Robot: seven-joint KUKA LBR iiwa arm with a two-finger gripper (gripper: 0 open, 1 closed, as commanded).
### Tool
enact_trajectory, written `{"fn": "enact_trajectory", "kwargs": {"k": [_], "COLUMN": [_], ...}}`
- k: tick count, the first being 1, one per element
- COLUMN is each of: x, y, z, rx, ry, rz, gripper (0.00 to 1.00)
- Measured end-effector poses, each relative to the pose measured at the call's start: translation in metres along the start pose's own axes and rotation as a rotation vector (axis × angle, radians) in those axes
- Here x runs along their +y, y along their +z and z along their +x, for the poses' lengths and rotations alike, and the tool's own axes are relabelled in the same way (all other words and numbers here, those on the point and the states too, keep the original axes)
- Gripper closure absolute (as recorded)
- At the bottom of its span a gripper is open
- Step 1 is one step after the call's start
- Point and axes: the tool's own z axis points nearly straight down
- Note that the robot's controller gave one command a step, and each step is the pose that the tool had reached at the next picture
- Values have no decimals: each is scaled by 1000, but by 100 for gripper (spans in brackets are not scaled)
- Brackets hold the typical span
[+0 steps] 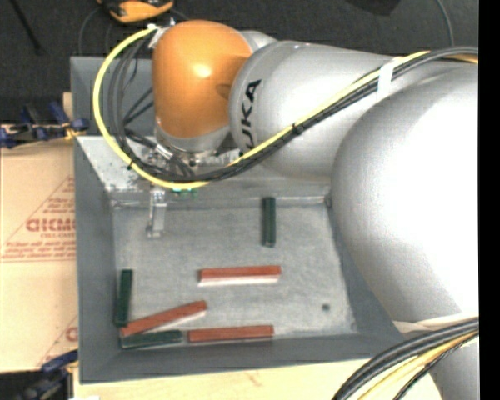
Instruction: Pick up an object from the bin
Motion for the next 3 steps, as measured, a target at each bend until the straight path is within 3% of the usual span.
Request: {"fn": "enact_trajectory", "kwargs": {"k": [1,2,3], "x": [-1,10,13], "y": [-6,42,66], "z": [-2,2,10], "rx": [-8,-16,-15], "ry": [3,-15,-30], "rz": [-2,-3,-3], "gripper": [0,0,0]}}
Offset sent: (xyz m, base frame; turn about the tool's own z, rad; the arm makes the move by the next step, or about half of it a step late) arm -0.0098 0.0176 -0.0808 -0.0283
